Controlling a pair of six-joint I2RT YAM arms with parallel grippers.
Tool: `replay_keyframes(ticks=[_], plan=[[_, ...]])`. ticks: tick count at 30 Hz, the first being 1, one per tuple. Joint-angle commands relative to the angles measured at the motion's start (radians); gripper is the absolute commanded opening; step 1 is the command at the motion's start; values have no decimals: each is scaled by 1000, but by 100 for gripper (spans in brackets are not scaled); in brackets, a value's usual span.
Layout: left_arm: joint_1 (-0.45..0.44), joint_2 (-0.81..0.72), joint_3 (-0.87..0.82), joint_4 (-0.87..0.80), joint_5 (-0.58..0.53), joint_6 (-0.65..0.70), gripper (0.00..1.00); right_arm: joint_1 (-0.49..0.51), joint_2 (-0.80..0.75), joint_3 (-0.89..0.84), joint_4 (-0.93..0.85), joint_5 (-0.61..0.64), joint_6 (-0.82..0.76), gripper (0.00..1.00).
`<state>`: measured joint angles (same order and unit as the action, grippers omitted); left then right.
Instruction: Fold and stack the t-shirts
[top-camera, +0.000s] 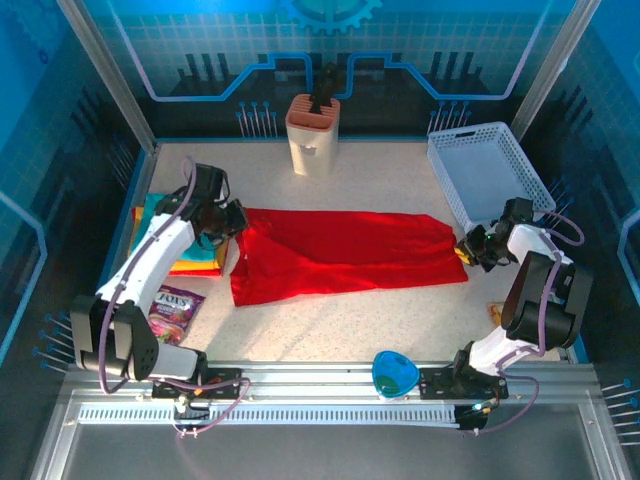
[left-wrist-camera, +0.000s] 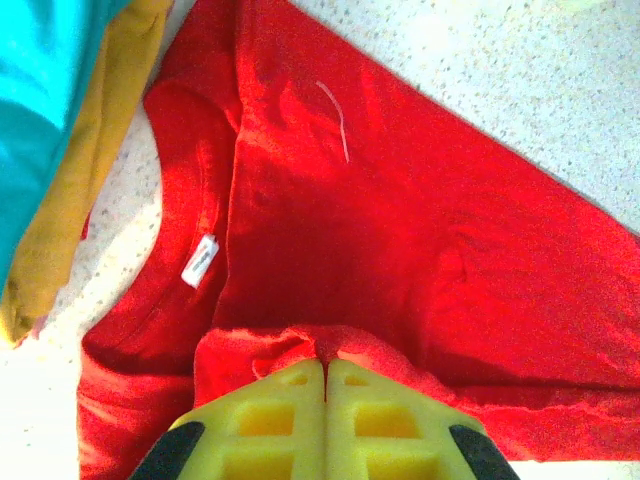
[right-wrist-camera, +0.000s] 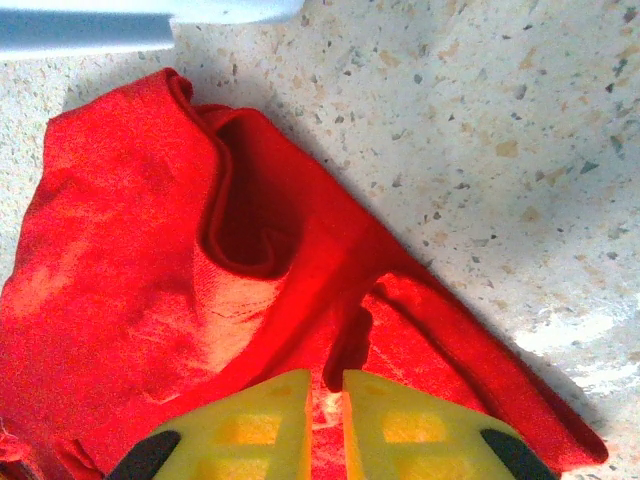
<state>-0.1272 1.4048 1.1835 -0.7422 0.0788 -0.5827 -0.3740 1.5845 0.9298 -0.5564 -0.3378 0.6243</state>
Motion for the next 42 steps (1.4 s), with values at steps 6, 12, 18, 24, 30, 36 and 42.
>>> replay_keyframes(ticks=[6,12,18,24,30,36,42], plan=[[11,99,120,-12,-28,54,0,2,9,4,3,-20,8,16],[11,181,212,-33,-39,82,0,3,7,7,3,-17,9,16],[11,258,281,-60,-50,110,0,1,8,3,13,-28,18,24],[11,303,280,-57,-73,121,0,-11,-30,-44,109,-155,114,58],[18,363,287,-47,-86,124,0,-8,-76,-45,116,-155,118,65],[21,436,317,-32,-54,117,61,-8,-74,-71,111,-173,100,65],[-12,339,241,-18,13,76,67,-7,-109,-82,92,-166,71,65]])
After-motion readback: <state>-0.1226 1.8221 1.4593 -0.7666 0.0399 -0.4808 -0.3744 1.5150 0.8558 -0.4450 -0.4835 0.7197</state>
